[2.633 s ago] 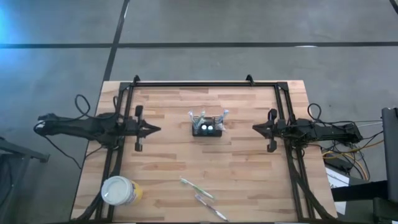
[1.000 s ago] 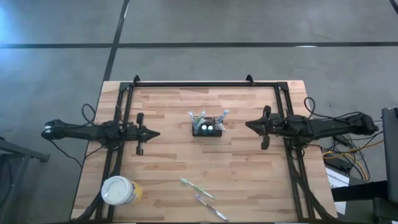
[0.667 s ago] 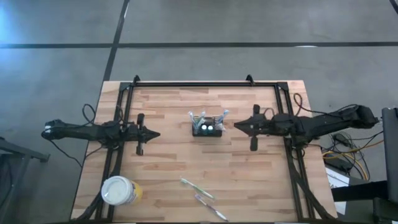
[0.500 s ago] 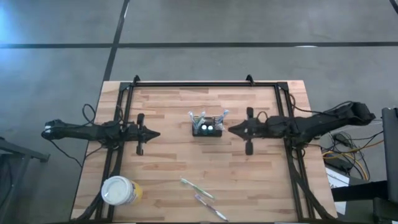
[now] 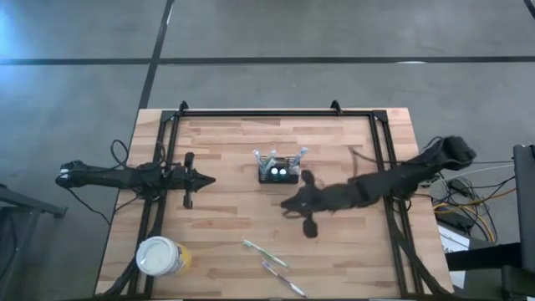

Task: Pick & Place toothbrushing station
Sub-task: Put the green toothbrush into the wire organizer

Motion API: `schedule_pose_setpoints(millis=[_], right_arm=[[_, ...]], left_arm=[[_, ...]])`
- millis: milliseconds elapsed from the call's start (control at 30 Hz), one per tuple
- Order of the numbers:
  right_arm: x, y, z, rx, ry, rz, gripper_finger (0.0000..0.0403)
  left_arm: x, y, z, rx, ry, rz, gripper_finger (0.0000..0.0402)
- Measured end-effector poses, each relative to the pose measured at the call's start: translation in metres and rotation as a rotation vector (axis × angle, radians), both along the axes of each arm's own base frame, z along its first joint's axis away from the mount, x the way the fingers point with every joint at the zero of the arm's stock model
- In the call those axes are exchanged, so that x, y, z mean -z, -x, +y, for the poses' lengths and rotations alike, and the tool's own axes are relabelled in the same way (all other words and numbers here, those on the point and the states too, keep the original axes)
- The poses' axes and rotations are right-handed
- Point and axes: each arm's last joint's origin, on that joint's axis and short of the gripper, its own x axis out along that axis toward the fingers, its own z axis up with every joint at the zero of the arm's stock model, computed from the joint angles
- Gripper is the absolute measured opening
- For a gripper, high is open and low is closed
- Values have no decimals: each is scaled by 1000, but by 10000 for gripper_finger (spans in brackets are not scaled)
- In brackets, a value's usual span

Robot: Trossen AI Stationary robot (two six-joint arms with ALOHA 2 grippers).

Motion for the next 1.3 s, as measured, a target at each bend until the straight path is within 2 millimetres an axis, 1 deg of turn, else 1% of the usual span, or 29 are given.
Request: schedule_pose_setpoints(millis=[167,333,533,667,867,967,1067,1167,1300], right_arm=[[8,-28,30,73,4,190,27],[14,-65,62,84,-6,302,27],[28,-112,85,87,-55,374,27],[41,-135,97,109,-78,471,27],[54,-155,106,221,-93,643,27],[65,-164,109,273,-101,713,37],[74,-173,113,253,-115,750,57],[82,-181,117,189,-147,785,78],[95,-186,117,206,-156,815,97]], left_arm=[[0,0,0,0,1,-1,5],[-3,0,0,-1,13,-9,5],[-3,0,0,-3,43,-12,5],[-2,0,0,-4,58,-4,5],[-2,0,0,-3,58,-2,5],[-2,0,0,-3,70,-5,5],[-2,0,0,-3,71,-3,5],[-1,0,0,-3,70,9,5],[0,0,0,-3,70,16,5]])
